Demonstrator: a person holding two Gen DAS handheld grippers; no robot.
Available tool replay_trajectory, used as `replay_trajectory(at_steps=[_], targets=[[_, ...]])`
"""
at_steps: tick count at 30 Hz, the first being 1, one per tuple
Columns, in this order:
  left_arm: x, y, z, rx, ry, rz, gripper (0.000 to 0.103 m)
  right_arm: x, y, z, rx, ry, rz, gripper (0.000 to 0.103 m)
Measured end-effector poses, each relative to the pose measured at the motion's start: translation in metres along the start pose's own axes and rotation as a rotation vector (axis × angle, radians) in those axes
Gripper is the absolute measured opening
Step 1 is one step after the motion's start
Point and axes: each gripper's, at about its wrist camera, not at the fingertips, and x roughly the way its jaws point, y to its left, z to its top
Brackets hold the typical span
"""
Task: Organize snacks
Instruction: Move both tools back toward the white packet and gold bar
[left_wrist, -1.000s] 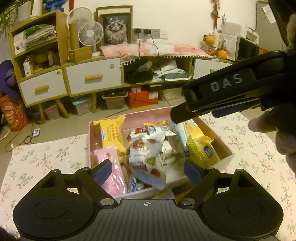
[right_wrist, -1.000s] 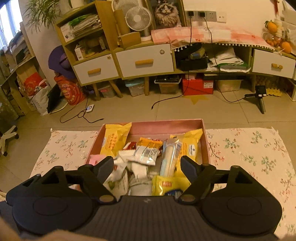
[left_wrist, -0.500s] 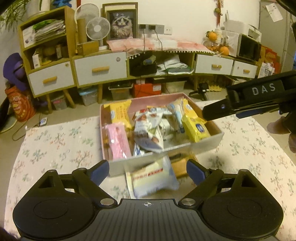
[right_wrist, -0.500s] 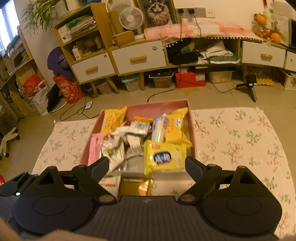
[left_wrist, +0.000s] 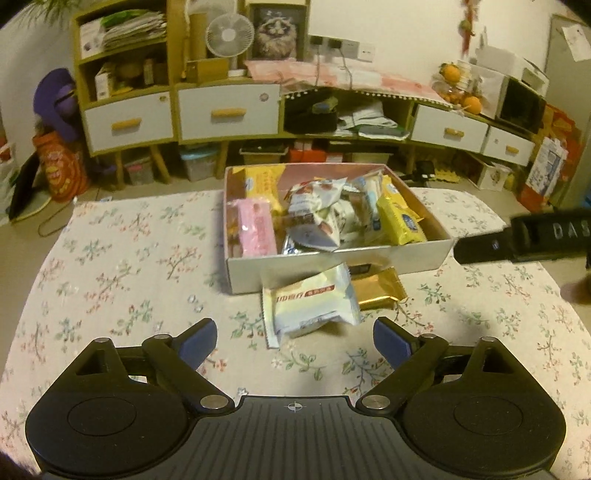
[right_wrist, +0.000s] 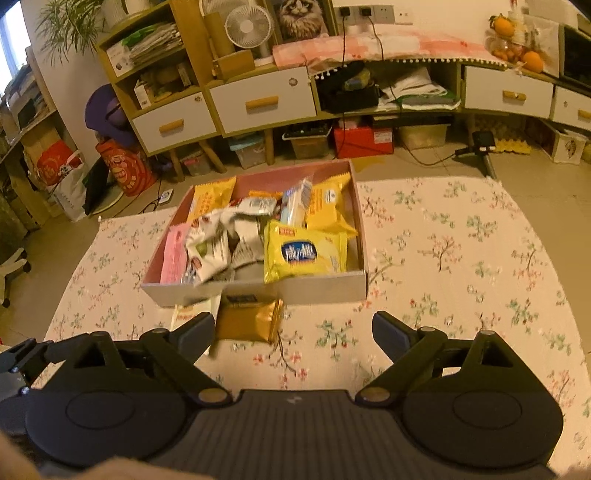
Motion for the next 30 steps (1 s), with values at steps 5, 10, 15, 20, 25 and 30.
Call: replay_trajectory(at_steps=[5, 10, 15, 20, 25, 30], targets=[[0.006, 0.006, -0.007, -0.013, 0.003, 0.028, 0.093, 0.007, -0.005, -0.009, 0.009, 0.014, -0.007, 0.091], [0.017, 0.011, -0.008, -0.047, 0.007, 0.057, 0.093, 0.011, -0.009, -0.011, 0.029, 0.006, -0.024, 0.092], [0.029, 0.003, -0.009, -0.028, -0.011, 0.064, 0.093, 0.022, -0.016, -0.011, 0.073, 0.012, -0.036, 0.092], [0.041, -0.011, -0.005, -0.008, -0.023, 0.040, 0.093, 0.033, -0.020, -0.012, 0.093, 0.031, -0.046, 0.091], [0.052, -0.032, -0.003, 0.051, -0.047, 0.031, 0.091, 0.040, -0.027, -0.011, 0.116, 0.045, -0.052, 0.091], [0.063, -0.042, -0.001, 0.056, -0.048, 0.047, 0.067, 0.046, -0.032, -0.012, 0.141, 0.061, -0.054, 0.089]])
